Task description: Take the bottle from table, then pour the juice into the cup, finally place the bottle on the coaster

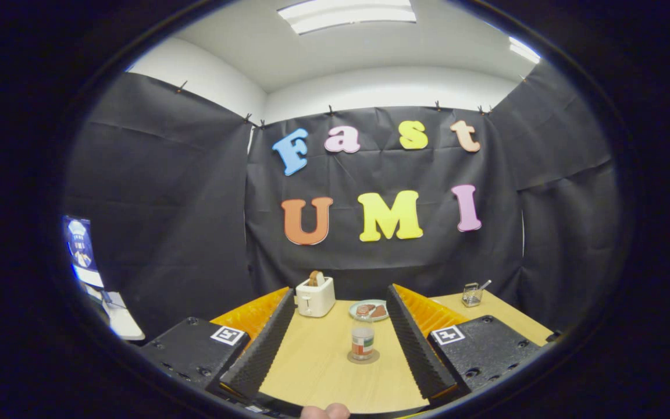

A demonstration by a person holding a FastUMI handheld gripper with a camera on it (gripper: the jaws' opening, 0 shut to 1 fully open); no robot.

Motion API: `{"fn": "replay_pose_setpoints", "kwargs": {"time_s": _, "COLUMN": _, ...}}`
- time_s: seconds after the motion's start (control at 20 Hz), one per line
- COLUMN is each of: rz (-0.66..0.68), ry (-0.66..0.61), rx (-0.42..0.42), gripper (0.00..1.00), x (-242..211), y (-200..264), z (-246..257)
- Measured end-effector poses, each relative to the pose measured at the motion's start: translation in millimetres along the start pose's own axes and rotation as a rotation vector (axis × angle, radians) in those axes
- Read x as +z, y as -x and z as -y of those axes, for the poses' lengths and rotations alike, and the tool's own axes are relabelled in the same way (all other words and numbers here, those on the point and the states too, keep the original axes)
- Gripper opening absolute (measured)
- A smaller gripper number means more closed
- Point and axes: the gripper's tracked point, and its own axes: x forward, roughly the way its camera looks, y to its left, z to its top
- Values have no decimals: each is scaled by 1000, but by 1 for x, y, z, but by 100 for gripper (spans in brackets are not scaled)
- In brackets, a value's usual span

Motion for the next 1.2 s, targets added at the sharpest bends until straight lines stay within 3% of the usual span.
{"fn": "replay_pose_setpoints", "kwargs": {"time_s": 1.2, "rz": -24, "ry": 19, "rx": -20, "gripper": 100, "x": -12, "y": 1, "z": 11}}
